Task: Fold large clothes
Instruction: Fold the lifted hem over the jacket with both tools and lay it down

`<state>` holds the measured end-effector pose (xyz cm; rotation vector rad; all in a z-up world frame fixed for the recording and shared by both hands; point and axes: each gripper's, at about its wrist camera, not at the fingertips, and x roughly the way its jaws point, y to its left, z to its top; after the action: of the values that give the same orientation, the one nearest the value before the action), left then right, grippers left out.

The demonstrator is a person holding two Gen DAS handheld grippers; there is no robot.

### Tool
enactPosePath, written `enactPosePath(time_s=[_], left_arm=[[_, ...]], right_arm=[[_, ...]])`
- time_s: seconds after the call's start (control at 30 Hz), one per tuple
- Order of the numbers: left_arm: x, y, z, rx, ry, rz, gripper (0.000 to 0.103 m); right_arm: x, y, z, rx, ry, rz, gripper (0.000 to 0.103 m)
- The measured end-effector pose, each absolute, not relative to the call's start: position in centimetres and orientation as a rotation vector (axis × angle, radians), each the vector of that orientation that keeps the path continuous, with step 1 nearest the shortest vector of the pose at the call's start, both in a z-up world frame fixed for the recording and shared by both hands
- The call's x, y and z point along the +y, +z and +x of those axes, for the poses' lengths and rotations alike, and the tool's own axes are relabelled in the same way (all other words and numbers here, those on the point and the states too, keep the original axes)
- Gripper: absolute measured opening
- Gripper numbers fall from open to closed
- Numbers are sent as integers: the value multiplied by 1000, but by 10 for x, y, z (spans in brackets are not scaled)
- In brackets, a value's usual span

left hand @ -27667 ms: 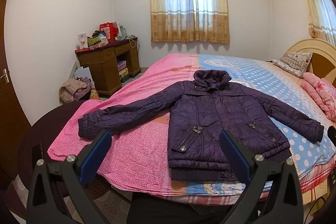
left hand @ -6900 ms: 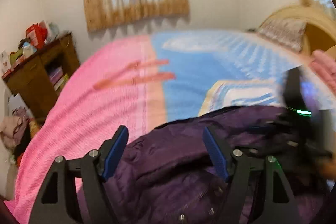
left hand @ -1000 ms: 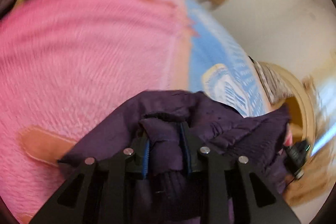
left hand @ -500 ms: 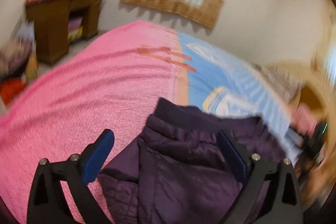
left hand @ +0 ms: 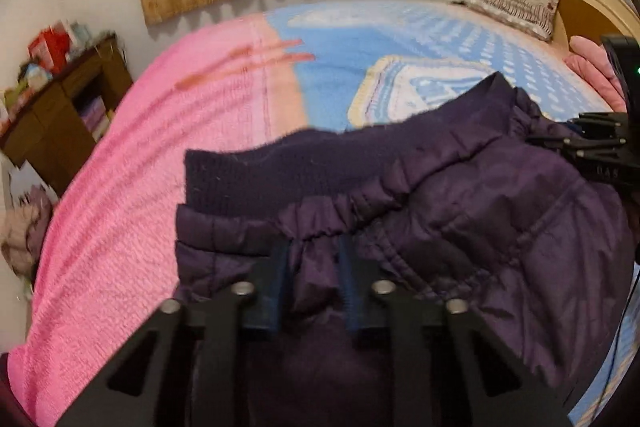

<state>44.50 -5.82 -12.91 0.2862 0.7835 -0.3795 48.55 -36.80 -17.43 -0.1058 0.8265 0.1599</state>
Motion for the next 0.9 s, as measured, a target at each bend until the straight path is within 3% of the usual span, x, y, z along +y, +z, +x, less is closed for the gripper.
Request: enactPosePath(time_s=[0.17, 0.33, 0.6, 0.9], left_arm=[[-47, -94, 434, 630, -337, 213, 16], [-60, -88, 452, 618, -282, 229, 15], [-79, -145, 476, 694, -178, 342, 18], [-84, -152, 478, 703, -147, 378, 22]], right_arm=[[-368, -140, 471, 681, 115, -95, 16], [-371, -122, 481, 613, 27, -60, 16], [-375, -186, 514, 788, -37, -71, 17], [-375, -207, 522, 836, -52, -83, 20]])
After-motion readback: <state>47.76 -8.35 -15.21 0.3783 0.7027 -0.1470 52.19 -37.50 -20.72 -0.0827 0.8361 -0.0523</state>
